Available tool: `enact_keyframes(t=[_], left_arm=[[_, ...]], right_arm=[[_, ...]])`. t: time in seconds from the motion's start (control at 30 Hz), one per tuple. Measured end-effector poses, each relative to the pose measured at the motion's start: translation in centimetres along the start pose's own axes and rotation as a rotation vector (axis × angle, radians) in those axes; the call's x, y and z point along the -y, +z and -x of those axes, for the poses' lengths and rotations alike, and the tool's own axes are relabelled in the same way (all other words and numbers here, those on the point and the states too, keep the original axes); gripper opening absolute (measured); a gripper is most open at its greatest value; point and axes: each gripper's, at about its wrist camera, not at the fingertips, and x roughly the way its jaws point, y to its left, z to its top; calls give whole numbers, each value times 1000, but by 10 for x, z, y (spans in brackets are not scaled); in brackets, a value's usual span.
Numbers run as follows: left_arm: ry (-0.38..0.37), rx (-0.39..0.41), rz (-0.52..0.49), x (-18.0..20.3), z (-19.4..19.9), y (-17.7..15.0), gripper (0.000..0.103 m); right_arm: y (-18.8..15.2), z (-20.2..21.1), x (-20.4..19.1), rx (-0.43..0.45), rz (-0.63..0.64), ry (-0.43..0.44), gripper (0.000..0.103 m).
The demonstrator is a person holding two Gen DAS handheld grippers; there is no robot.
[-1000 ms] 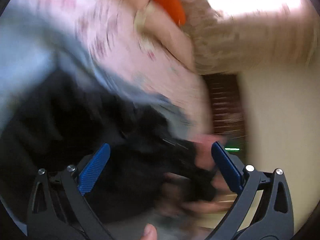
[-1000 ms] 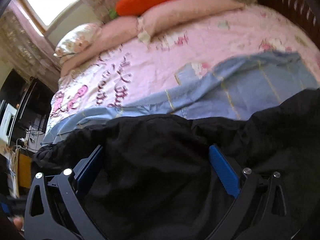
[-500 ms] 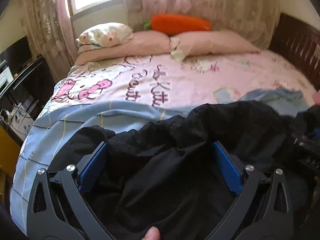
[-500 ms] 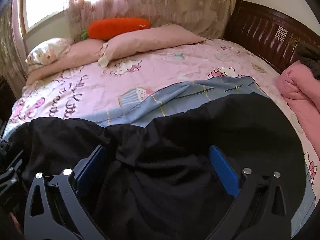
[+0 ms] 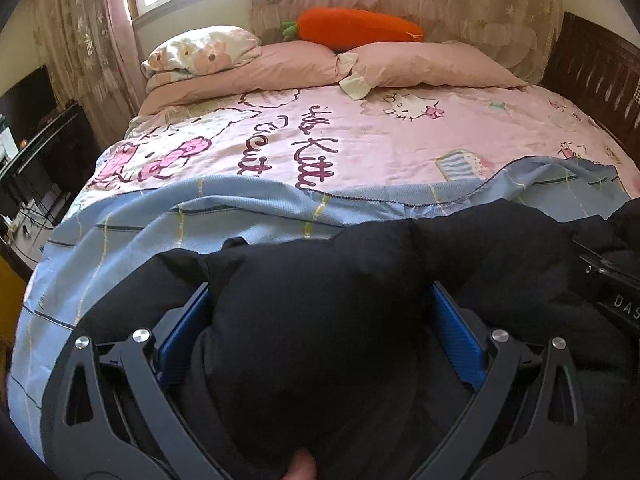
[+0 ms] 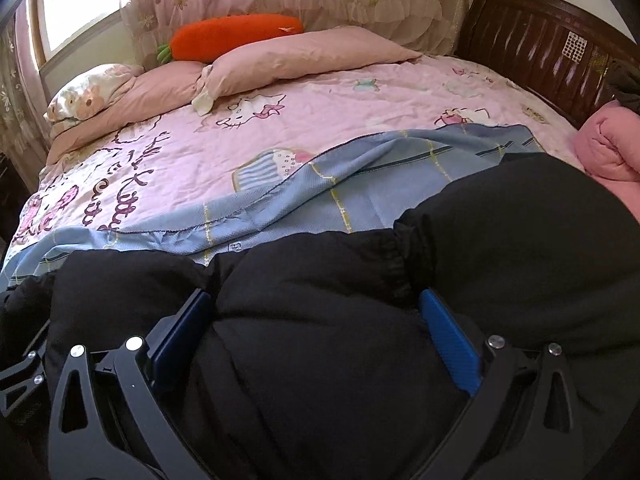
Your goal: Fold large clothes
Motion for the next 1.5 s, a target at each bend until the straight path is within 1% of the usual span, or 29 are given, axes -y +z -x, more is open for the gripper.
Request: enact_keyframes(t=[0.23, 0.37, 0.4, 0.43, 0.47, 0.5, 0.57, 0.6, 0.63, 0.7, 0.77, 0.8, 0.87, 0.97, 1.0, 1.03, 1.07, 1.1, 1.13, 1.17, 1.2, 1.23, 1.3, 1.33, 1.37, 1.4, 1.43, 1.47, 1.5], left_arm=[[1, -1, 7, 0, -4, -6, 101], [-15, 38, 52, -7, 24, -4, 101], [-23, 69, 88, -11, 38, -2, 101], [-46, 118, 132, -14, 56, 4, 101], [-63, 140, 148, -13, 65, 9, 101], [-78, 156, 156, -9, 72, 15, 101], [-98, 185, 140, 5, 80, 26, 101], [-91, 180, 112, 15, 75, 27, 101], [-84, 151, 85, 24, 64, 26, 101], [-77, 71, 78, 28, 36, 22, 101], [-68, -5, 115, 16, 8, 15, 101], [-56, -6, 115, 9, 2, 14, 101], [3, 9, 61, 1, -1, 15, 101], [68, 35, -22, -13, -2, 20, 101], [123, 40, -30, -22, -3, 21, 101], [176, 37, 8, -41, -5, 22, 101], [180, 32, 73, -61, -7, 23, 101], [226, 19, 157, -84, -8, 21, 101], [241, 7, 250, -110, -10, 18, 101], [256, 2, 319, -129, -9, 14, 101], [311, -14, 402, -150, -9, 9, 101], [337, -32, 461, -168, -10, 4, 101], [301, -64, 583, -198, -7, -5, 101], [282, -40, 616, -204, 1, -7, 101], [274, 16, 616, -202, 18, -5, 101], [268, 57, 599, -197, 32, -3, 101], [247, 115, 573, -187, 50, 1, 101], [206, 174, 539, -171, 70, 5, 101], [159, 210, 504, -153, 85, 8, 101]], right_arm=[[-1, -2, 1, -9, 3, -1, 102], [6, 8, -2, -38, 20, -30, 102], [10, 18, -4, -27, 37, -37, 102], [13, 33, -7, 23, 53, -31, 102], [14, 44, -9, 65, 63, -26, 102], [17, 60, -13, 128, 82, -15, 102], [18, 66, -21, 154, 117, 3, 102], [18, 61, -24, 142, 140, -20, 102], [17, 52, -26, 118, 169, -53, 102], [12, 27, -20, 23, 176, -91, 102], [12, 18, 2, -21, 56, -32, 102], [18, 15, 17, -30, -16, -15, 102], [29, 11, 38, -22, -45, -44, 102], [34, 6, 48, 0, 63, -100, 102], [34, 6, 54, 24, 119, -148, 102], [34, 6, 62, 40, 129, -176, 102], [33, 7, 75, 50, 98, -184, 102], [31, 8, 88, 53, 65, -178, 102], [30, 9, 99, 65, 23, -167, 102], [27, 13, 108, 83, -15, -243, 102], [25, 15, 116, 93, -53, -302, 102], [25, 17, 129, 88, -116, -323, 102], [22, 29, 150, 85, -248, -251, 102], [21, 39, 146, 107, -224, -283, 102], [22, 48, 139, 133, -176, -322, 102], [22, 66, 123, 189, -92, -380, 102], [20, 80, 111, 231, -48, -380, 102], [16, 99, 96, 279, -1, -309, 102], [14, 107, 88, 295, 25, -253, 102]])
